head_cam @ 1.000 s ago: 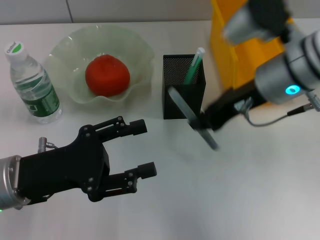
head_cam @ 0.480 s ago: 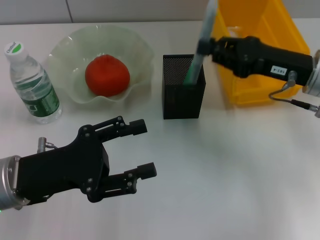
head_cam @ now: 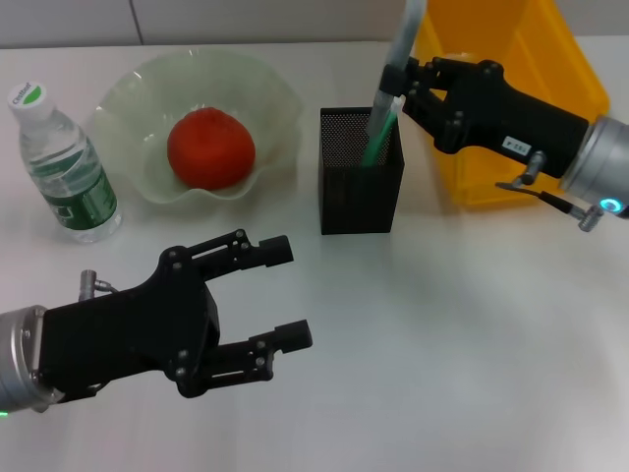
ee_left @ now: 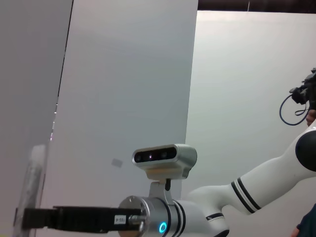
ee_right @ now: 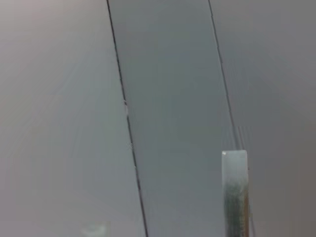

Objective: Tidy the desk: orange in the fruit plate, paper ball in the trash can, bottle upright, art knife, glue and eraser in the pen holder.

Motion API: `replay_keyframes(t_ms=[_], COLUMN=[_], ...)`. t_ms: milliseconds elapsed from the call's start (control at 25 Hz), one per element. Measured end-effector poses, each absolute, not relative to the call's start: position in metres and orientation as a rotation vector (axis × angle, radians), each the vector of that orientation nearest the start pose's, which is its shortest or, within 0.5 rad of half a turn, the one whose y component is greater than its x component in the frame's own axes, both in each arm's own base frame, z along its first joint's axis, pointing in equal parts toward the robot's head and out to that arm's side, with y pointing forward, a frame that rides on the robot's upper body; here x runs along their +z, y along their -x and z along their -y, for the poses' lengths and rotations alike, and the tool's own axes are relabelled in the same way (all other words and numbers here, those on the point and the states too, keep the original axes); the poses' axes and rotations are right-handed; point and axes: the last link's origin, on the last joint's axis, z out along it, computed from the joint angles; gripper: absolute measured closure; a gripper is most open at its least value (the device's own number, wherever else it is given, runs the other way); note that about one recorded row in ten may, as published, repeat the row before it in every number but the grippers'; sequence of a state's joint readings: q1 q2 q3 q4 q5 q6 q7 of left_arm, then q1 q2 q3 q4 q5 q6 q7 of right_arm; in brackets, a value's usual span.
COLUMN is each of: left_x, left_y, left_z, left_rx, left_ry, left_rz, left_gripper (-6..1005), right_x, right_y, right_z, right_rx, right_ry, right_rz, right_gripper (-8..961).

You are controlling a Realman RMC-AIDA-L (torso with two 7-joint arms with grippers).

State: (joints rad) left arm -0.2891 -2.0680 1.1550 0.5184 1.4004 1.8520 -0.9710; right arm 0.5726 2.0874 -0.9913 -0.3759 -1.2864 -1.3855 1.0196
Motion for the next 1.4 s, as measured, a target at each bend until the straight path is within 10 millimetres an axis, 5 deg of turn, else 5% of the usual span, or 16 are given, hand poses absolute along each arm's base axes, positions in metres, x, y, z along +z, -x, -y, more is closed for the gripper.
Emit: replay_keyframes(t_ms=[480, 1120, 1400], left_x=[-0.019, -0.019, -0.018], left_y=[0.251, 0.250, 0.251], left_z=[-0.230, -0.231, -0.231], left_rx=[-1.328, -1.330, -1.332], left_ry=[2.702, 2.704, 2.701], left_rz=[0.239, 0.235, 0.233], left_gripper=[243, 242, 242], right_x=[-0.054, -0.043, -0.025], right_y=[-0.226, -0.226, -0.231], right_z=[-0.364, -0.353, -0.325], right_rx=[0.875, 0.966, 1.096], right_ry=[2.477, 2.463, 2.473], right_rz=[-0.448, -0.406, -0.314], right_gripper=[799, 208, 185])
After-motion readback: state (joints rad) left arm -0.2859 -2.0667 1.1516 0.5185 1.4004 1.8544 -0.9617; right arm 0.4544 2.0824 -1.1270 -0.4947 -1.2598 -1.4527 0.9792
